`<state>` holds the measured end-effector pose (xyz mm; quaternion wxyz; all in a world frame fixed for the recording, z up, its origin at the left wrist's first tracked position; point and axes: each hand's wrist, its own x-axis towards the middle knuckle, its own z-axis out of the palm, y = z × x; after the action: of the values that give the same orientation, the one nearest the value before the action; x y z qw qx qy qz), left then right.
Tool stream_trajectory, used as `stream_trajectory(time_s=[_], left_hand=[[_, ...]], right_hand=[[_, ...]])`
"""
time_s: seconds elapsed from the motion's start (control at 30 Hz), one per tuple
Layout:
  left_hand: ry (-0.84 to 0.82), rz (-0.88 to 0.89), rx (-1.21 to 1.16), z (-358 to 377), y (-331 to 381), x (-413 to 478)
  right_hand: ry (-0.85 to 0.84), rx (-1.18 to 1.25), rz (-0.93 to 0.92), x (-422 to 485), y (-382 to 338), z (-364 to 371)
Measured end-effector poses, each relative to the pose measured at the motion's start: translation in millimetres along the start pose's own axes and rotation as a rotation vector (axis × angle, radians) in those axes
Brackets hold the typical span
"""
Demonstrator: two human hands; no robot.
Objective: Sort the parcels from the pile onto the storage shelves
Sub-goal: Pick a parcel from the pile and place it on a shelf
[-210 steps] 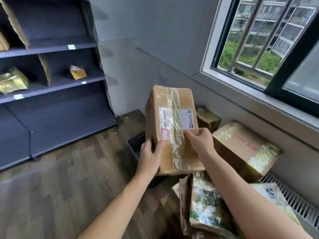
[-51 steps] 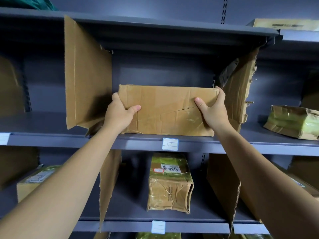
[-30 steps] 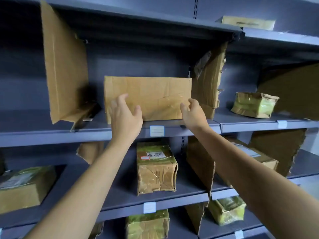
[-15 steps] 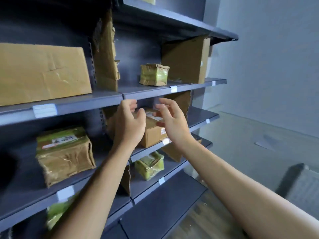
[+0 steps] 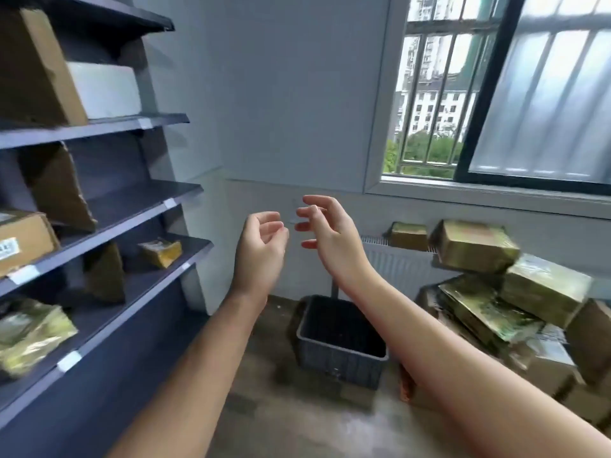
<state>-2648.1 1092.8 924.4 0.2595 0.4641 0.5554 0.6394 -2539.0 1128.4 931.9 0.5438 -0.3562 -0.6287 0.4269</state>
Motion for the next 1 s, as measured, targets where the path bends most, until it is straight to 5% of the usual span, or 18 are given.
stream_trajectory(time_s=[0.3, 1.0], left_hand=[[-0.259, -0.039, -0.066, 220.2, -15.3, -32.1], [-0.557, -0.427, -0.251, 660.4, -125.5, 81.5]], right_hand=[[0.212, -0.135, 0.094, 4.4, 62.4, -223.2], [0.473, -0.358, 0.354, 175.2, 238.9, -574.0]])
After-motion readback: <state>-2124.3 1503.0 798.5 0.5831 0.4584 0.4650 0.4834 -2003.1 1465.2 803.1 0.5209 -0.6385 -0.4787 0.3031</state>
